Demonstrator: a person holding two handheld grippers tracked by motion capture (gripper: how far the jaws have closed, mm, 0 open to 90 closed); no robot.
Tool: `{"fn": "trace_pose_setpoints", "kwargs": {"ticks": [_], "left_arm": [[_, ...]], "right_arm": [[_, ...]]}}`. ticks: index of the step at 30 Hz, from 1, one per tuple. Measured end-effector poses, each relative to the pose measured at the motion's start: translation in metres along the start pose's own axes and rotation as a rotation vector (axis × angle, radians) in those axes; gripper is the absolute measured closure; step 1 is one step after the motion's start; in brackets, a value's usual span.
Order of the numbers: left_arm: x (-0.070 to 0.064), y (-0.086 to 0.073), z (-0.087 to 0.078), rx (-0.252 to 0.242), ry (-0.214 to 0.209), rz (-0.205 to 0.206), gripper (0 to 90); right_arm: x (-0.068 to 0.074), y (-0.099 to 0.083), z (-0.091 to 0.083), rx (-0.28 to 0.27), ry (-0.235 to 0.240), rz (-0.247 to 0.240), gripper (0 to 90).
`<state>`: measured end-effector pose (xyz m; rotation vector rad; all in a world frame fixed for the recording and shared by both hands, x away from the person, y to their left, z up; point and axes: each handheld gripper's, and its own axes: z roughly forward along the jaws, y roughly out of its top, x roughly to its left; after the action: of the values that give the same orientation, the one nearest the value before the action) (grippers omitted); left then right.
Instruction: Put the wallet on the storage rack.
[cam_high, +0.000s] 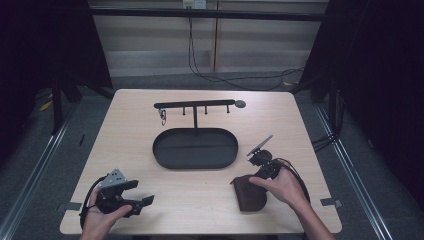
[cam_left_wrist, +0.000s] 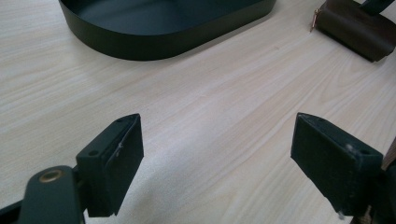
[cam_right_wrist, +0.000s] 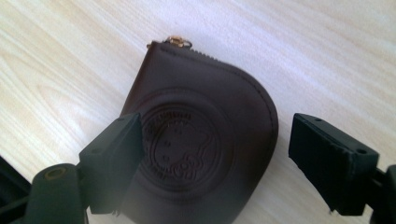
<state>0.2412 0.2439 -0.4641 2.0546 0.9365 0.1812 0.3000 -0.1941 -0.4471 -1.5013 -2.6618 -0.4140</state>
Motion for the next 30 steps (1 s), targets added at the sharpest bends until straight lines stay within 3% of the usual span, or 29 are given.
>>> {"fn": "trace_pose_setpoints", "kwargs": {"ticks": [2,14,30], "left_arm": [[0.000,0.000,-0.001,-0.003,0.001,-0.002,17.0],[0.001,0.000,-0.001,-0.005,-0.013,-0.006,17.0],[0.003,0.000,-0.001,0.002,-0.023,-0.006,18.4]], "right_arm": [[0.001,0.002,0.002,0.015,0.016,0.008,18.0],[0.001,0.010,0.016,0.063,0.010,0.007,13.5],[-0.015,0.011,0.025,0.087,0.145,0.045,13.9]]}}
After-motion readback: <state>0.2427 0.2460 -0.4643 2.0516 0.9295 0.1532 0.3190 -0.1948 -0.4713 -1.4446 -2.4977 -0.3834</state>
